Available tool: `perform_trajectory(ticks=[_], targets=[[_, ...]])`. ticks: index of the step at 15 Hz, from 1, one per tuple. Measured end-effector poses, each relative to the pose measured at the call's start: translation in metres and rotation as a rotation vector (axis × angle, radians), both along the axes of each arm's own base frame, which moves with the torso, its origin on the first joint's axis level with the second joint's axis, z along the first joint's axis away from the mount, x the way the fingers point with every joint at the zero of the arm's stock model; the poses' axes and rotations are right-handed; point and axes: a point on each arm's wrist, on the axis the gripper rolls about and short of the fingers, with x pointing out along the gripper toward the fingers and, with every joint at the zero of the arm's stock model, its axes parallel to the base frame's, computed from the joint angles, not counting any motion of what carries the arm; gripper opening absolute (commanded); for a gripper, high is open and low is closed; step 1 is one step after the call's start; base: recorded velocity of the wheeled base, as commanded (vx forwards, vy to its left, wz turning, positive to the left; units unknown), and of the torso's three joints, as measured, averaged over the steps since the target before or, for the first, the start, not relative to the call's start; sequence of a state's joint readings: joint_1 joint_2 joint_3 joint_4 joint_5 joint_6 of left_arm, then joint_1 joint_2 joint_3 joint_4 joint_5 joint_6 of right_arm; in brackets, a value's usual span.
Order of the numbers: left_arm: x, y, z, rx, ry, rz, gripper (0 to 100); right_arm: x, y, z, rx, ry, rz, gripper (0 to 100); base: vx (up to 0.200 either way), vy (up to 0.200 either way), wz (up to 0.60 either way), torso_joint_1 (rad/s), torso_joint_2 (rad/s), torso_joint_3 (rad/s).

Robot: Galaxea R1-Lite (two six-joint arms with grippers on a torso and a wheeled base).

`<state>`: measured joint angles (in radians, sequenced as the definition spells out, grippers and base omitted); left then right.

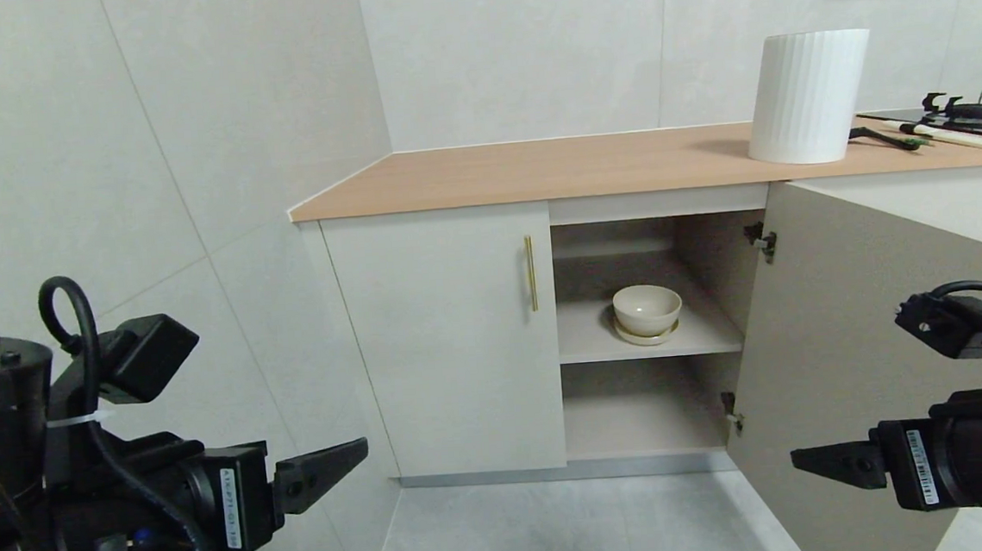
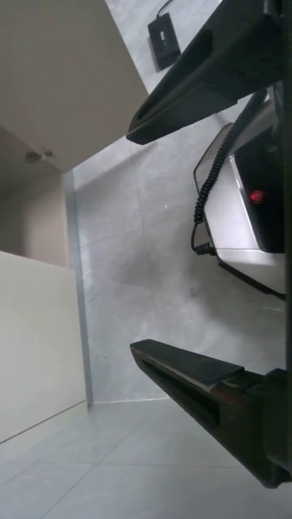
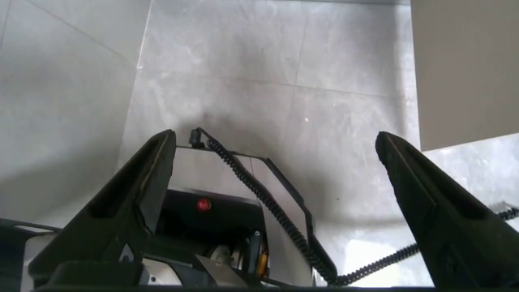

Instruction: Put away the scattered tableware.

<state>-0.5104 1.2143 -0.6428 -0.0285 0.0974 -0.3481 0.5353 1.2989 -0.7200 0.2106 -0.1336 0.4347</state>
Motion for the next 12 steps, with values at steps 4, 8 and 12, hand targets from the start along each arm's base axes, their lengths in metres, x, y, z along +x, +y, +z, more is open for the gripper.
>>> perform_trajectory(ticks=[4,8,12], targets=[[0.0,0.0002,-0.0001,0.01,-0.003,-0.003,100,-0.001,-0.0006,0.0,-0.001,0.001,0.001,100,0.0,-0.15,0.0,-0.001,0.0,0.002],[-0.0003,0.0004,-0.0003,0.02,-0.007,-0.008,100,-0.0045,-0.0029,-0.0035,-0.035,0.026,0.012,100,0.0,-0.2,0.0,0.011,0.0,0.002],[-0.0006,0.0006,0.0,0.019,-0.008,-0.008,100,-0.0095,-0.0076,-0.0037,-0.103,0.037,0.011,100,0.0,-0.2,0.0,0.004,0.0,0.001]])
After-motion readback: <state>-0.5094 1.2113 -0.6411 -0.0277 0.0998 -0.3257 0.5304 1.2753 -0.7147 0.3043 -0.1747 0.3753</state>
